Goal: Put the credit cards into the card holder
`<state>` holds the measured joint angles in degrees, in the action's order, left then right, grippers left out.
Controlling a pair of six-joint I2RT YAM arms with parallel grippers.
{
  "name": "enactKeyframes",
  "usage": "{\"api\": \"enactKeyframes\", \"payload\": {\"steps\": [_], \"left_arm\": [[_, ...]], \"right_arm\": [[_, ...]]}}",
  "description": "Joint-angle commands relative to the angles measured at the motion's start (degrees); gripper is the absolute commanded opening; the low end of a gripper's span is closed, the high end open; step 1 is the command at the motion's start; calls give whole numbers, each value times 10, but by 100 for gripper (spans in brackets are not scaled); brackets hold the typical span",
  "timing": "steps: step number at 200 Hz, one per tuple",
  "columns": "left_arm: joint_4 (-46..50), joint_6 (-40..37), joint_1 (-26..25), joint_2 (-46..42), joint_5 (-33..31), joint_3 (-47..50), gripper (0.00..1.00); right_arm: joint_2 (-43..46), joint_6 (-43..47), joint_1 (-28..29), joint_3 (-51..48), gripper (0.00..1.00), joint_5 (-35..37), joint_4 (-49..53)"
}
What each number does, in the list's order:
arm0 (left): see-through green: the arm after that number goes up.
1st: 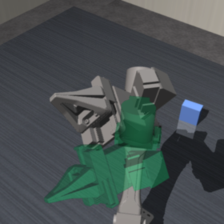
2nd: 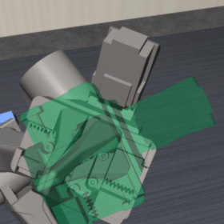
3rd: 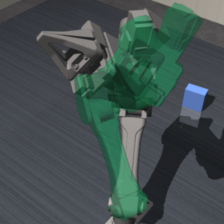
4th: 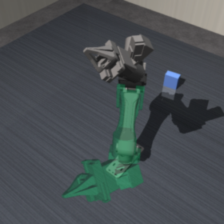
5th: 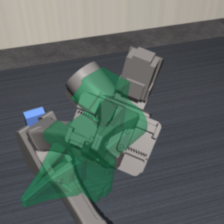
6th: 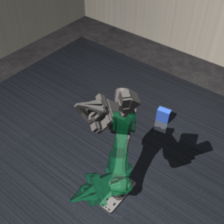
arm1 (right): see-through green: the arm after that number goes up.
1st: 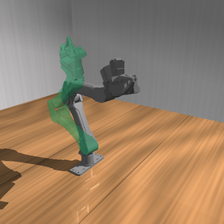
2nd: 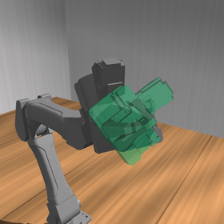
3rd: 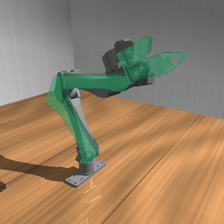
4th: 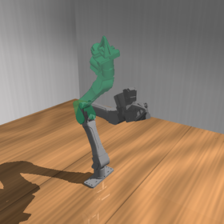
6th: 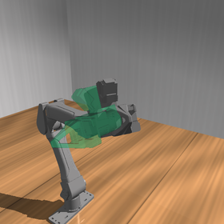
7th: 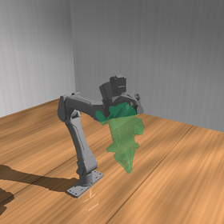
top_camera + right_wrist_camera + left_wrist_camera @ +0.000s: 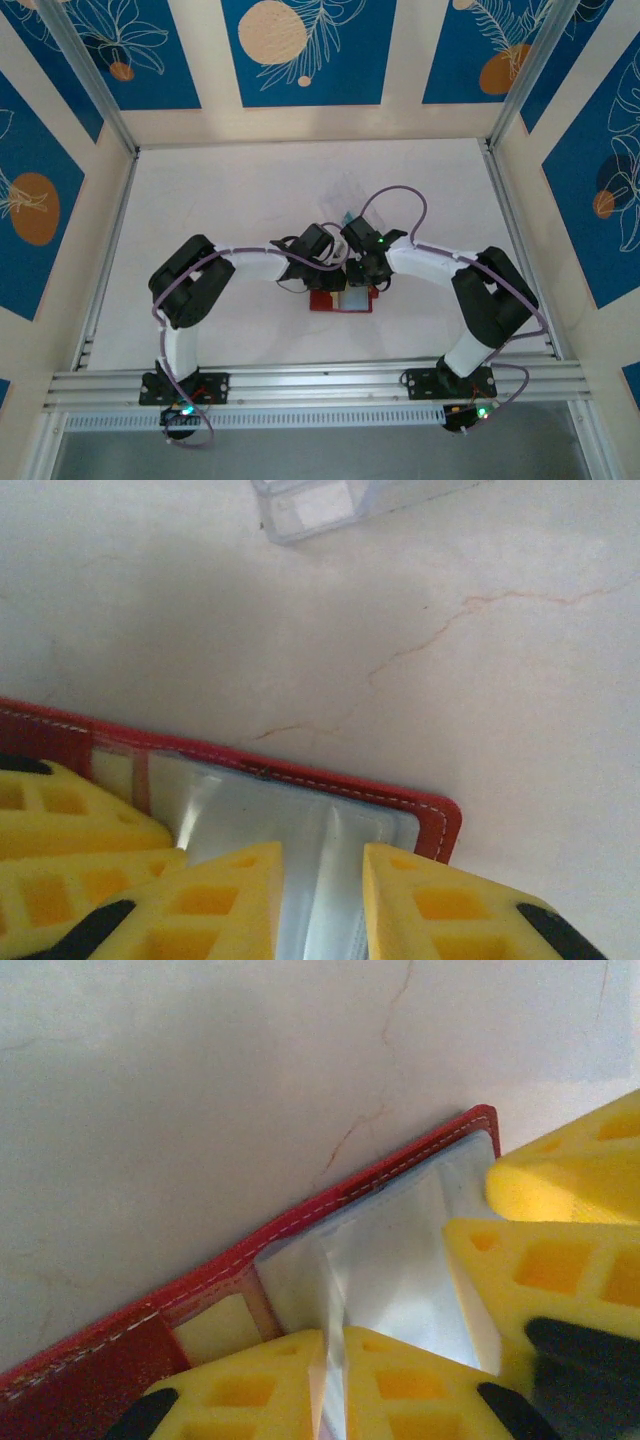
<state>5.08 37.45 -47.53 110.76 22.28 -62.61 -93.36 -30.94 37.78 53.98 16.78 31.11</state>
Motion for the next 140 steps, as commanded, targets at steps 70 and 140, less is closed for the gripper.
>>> {"api": "enactKeyframes", "payload": {"steps": [70, 140], "left_arm": [[19, -3, -9, 24, -7, 25, 15], [12, 1, -9, 28, -5, 30, 15]], "right_arm": [[-57, -25, 37, -17, 26, -22, -18], [-21, -29, 43, -18, 3, -30, -12]]}}
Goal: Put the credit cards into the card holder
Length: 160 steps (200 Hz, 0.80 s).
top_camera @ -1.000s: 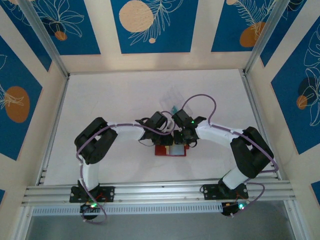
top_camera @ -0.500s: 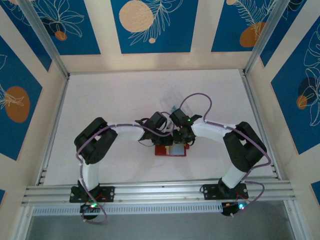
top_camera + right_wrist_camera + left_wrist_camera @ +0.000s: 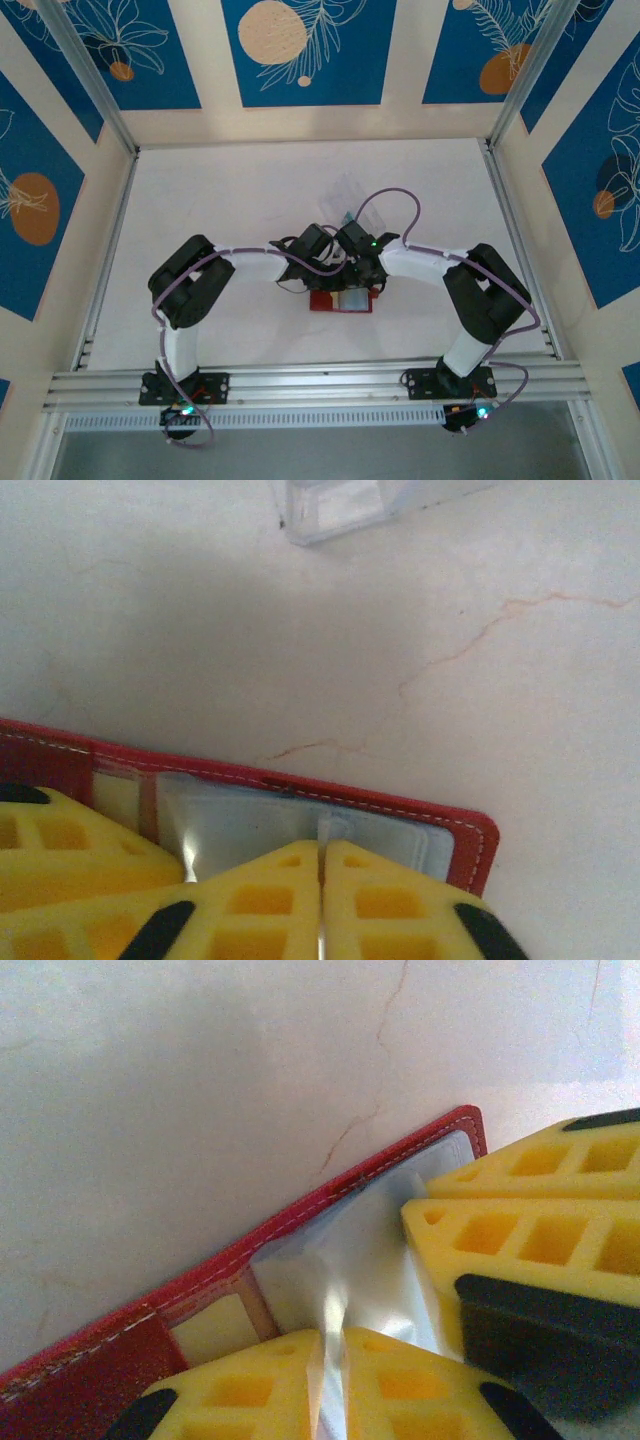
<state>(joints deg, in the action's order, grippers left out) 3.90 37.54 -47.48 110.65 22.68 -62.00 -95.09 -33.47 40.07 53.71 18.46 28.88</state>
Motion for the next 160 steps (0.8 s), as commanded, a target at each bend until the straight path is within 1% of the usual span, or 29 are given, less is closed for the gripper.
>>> {"api": "enactKeyframes", "payload": {"steps": [1, 9, 31, 42, 54, 65, 77, 101, 142, 160], "left_arm": [[23, 0, -9, 29, -9, 24, 15], [20, 2, -9, 29, -8, 26, 15], [13, 9, -9, 26, -10, 34, 15], [7, 14, -9, 25, -10, 39, 15], [0, 21, -9, 25, -8, 45, 15], [-8, 27, -9, 24, -7, 51, 15], [-17, 34, -9, 24, -6, 56, 15], [-32, 42, -10, 25, -3, 65, 15], [-43, 49, -9, 25, 0, 73, 15], [-42, 47, -9, 24, 0, 73, 15]], "right_arm": [[-3, -4, 20, -15, 3, -47, 11], [3, -2, 19, -12, 0, -49, 14], [18, 2, 17, -1, 0, -63, 22], [27, 1, 11, 1, 0, -81, 23], [36, -2, 1, -3, 0, -117, 18], [44, -10, -12, -7, 7, -151, 14], [54, -19, -26, -18, 12, -182, 4], [72, -35, -49, -50, 24, -239, -21], [94, -61, -58, -97, 36, -287, -50], [102, -74, -57, -113, 39, -308, -64]]}}
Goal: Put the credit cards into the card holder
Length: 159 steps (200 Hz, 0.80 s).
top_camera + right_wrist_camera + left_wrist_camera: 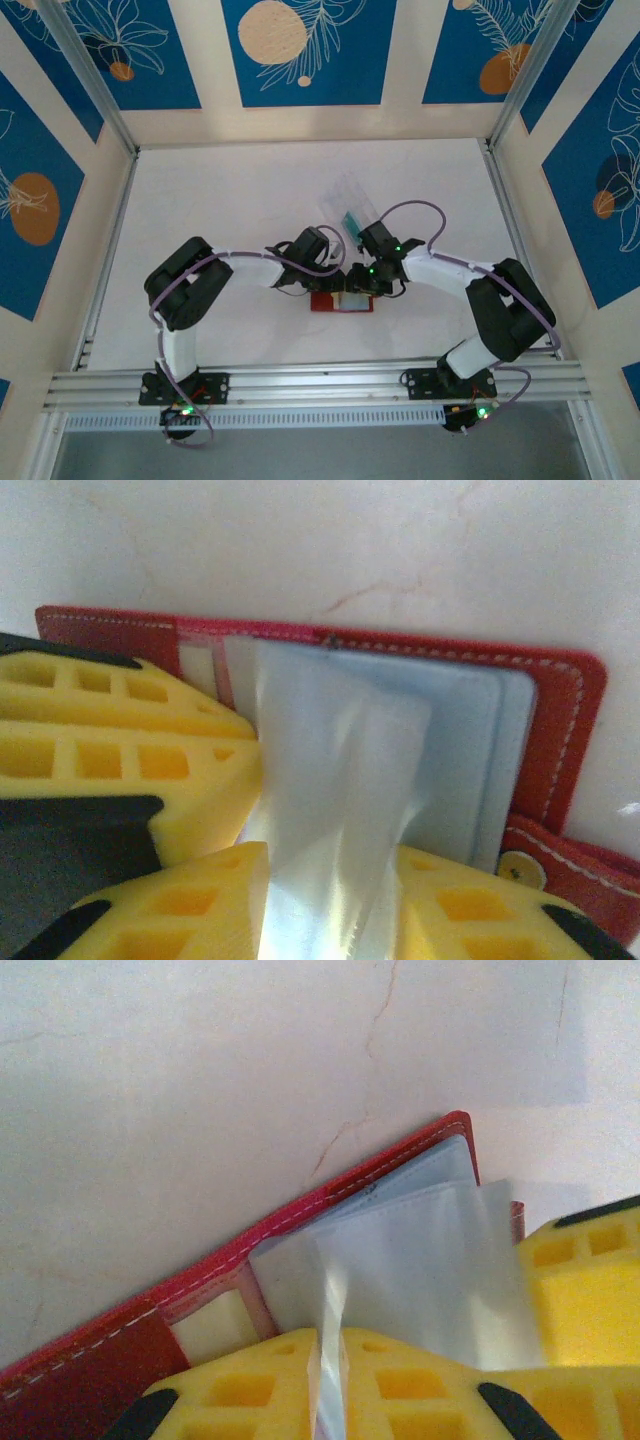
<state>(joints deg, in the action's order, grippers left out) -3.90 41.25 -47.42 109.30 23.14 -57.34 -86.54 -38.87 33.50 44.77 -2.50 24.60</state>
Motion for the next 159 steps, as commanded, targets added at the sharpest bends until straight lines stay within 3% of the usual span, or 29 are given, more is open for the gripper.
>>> {"api": "enactKeyframes", "payload": {"steps": [1, 32, 96, 130, 159], "left_arm": [[36, 11, -10, 38, -5, 26, 15], [39, 5, -10, 35, -5, 26, 15], [-28, 35, 9, -54, 96, 44, 20], [-17, 37, 35, -104, 93, 77, 20], [-27, 37, 49, -129, 88, 126, 21]], "right_arm": [[17, -21, 9, -25, 40, -100, -22], [48, -36, 15, -39, 40, -103, -29], [23, -17, 13, 3, 17, -42, 4], [16, -15, 14, 12, 8, -29, 7], [18, -11, 20, 15, 5, -18, 15]]}}
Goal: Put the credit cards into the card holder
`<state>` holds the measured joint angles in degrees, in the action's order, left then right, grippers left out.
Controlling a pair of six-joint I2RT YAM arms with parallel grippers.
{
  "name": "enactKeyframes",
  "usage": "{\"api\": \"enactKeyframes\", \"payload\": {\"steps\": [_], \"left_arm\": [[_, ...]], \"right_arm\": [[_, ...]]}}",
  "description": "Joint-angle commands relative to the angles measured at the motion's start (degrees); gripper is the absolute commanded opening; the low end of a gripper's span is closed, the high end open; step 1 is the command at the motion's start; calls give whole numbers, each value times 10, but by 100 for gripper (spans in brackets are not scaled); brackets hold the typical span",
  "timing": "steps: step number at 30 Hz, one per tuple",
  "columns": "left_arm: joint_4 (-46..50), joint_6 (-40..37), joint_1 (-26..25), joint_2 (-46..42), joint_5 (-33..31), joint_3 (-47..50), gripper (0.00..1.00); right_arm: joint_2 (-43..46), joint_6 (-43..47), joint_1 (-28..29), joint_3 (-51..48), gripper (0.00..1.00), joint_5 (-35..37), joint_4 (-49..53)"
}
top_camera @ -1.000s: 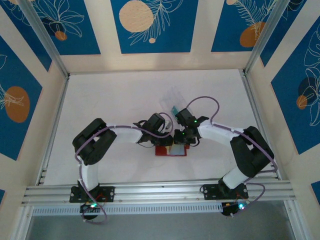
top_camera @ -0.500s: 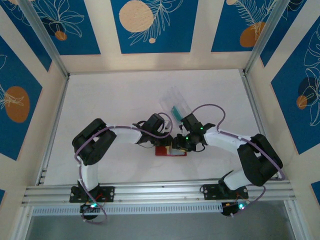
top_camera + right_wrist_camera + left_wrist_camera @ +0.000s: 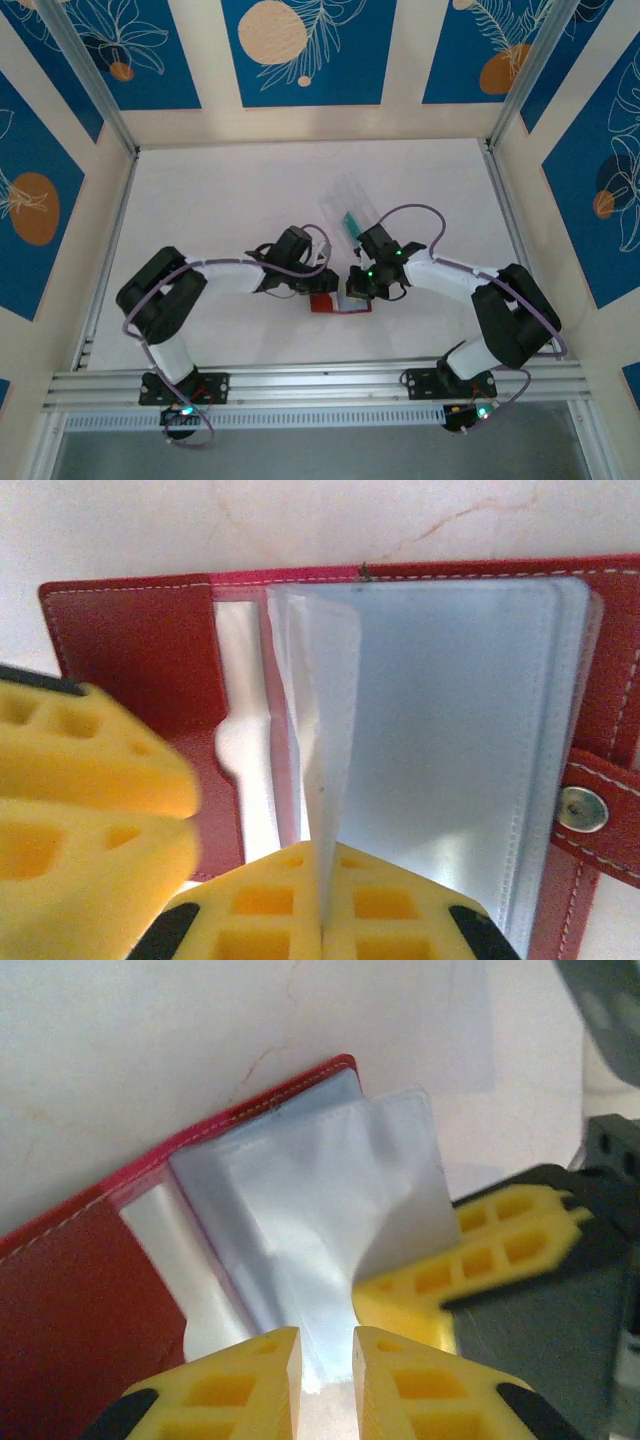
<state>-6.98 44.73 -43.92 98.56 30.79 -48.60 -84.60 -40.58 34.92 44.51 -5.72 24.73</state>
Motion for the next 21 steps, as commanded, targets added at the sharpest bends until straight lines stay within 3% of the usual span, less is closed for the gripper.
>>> {"api": "enactKeyframes", "payload": {"steps": [1, 7, 14, 21], "left_arm": [[6, 1, 15, -23, 9, 39, 21], [55, -34, 14, -46, -39, 72, 19], [54, -46, 13, -24, -51, 82, 18], [33, -32, 14, -6, -53, 90, 17]], "right_arm": [[-2, 6, 6, 18, 5, 14, 14], [-5, 18, 17, 33, 7, 34, 37], [-22, 33, 47, 67, 19, 29, 40], [-84, 34, 66, 92, 32, -20, -2]]}}
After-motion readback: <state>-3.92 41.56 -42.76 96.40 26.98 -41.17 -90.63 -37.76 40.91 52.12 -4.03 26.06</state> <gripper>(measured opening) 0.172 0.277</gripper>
